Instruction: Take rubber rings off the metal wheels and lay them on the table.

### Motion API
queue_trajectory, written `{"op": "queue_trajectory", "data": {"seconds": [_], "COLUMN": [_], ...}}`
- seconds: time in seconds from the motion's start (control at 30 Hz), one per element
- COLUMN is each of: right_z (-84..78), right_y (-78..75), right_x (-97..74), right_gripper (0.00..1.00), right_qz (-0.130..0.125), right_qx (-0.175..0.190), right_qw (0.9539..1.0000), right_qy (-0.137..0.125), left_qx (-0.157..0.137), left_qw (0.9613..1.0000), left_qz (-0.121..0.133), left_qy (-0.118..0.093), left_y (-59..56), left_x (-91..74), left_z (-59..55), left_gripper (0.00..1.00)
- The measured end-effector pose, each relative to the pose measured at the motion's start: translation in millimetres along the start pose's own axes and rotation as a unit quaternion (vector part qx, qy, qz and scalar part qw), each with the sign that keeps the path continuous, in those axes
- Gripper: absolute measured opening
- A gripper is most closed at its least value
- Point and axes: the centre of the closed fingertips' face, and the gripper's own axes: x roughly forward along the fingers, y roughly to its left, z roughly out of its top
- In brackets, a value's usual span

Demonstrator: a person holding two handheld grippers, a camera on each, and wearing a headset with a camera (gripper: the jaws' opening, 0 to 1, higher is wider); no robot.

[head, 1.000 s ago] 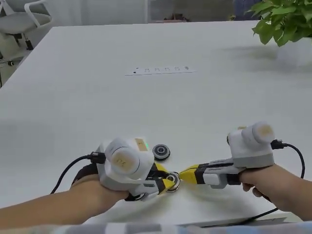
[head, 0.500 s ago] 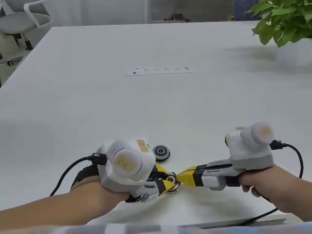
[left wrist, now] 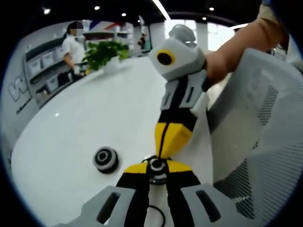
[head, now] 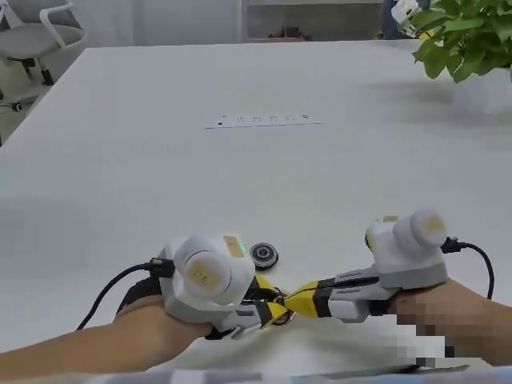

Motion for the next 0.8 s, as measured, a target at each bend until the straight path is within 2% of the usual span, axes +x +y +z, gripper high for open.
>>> {"op": "queue_trajectory", "data": {"seconds": [0.33,0.6,0.8], "right_z": [2.2,3.6,5.9], "right_y": [-2.1,-1.5,0.8], "right_x": [-0.8,-1.7,-3.1], "right_gripper": [0.00,0.00,0.00], "right_qz": [-0.003,0.000,0.004], "right_qx": [-0.003,0.000,0.001], "right_qw": [1.0000,1.0000,0.9999], "right_qy": [-0.004,-0.009,-0.013], "left_qx": [0.001,-0.002,-0.002], "left_qw": [1.0000,0.9999,0.9996], "left_qz": [-0.002,-0.010,-0.027], "left_qy": [-0.002,0.005,0.005], "left_y": [4.1,4.3,-1.0], "left_x": [1.3,0.4,-3.4], "left_z": [-1.8,-3.3,-2.4], "left_gripper": [0.13,0.15,0.24]}}
